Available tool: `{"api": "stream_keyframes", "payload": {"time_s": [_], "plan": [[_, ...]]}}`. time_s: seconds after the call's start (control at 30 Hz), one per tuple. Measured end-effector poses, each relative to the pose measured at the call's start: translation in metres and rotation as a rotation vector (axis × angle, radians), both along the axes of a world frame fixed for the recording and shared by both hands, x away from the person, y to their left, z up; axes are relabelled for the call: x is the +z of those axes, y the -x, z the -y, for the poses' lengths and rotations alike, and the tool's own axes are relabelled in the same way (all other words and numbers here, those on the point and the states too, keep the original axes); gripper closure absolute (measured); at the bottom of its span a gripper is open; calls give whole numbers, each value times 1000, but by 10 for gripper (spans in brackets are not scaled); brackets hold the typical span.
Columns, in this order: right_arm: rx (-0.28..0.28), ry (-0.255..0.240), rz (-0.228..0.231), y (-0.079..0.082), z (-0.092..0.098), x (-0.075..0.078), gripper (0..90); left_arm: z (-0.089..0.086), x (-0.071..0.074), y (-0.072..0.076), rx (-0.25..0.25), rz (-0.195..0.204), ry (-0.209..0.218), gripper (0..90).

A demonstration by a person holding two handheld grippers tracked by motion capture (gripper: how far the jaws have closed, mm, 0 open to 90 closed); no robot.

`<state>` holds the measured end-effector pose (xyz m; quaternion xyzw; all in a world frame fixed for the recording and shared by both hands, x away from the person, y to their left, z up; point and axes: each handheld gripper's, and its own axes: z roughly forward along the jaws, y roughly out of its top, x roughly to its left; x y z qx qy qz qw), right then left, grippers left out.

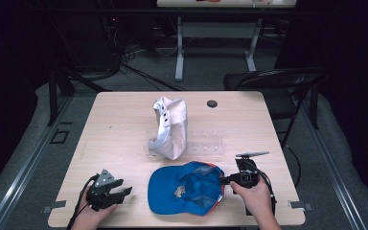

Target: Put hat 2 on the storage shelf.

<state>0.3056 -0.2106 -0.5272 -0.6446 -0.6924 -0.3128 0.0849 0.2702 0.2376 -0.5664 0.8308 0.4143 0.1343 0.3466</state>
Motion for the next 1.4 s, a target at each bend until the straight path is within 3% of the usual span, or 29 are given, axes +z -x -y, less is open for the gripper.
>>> {"api": "stream_keyframes", "payload": {"time_s": [0.27, 0.57, 0.67, 0.7, 0.77, 0.8, 0.83, 0.87, 0.97, 1.03, 1.07, 1.2, 1.23, 1.33, 1.4], "plan": [[0, -26, -16, -1, 2, -4, 868, -1, 0, -1, 5, 0, 4, 512], [1, -76, -39, -1, 1, -12, 689, -1, 1, 0, 4, 5, 4, 510], [23, -45, -54, -1, 3, -12, 667, -1, 1, 0, 4, 6, 4, 510], [12, -96, -49, -1, 1, -17, 654, -1, 1, 0, 4, 6, 4, 510], [28, -74, -78, -3, 3, -18, 640, -1, 1, 0, 5, 6, 1, 510], [-32, -135, -65, -1, -2, -22, 636, -1, 1, 0, 6, 5, 1, 510], [-32, -135, -65, -1, -2, -22, 636, -1, 1, 0, 6, 5, 1, 510], [24, -128, -89, -3, 2, -25, 636, -1, 1, 0, 6, 6, 1, 509], [36, -155, -104, -4, 2, -27, 638, -2, 1, 0, 7, 7, 2, 510], [37, -199, -116, -3, 3, -25, 641, -2, 1, 0, 8, 7, 2, 510], [42, -200, -113, -3, 4, -24, 647, -2, 1, 0, 8, 8, 2, 510], [50, -276, -92, -2, 5, -16, 661, -2, 1, -1, 3, 9, -2, 509], [69, -258, -106, -1, 6, -12, 665, -1, 1, 0, 6, 8, 1, 510], [80, -310, -95, -1, 4, -8, 674, -1, 1, 0, 6, 12, 1, 510], [89, -309, -99, -2, 2, -6, 693, -1, 1, 0, 7, 13, 2, 510]]}}
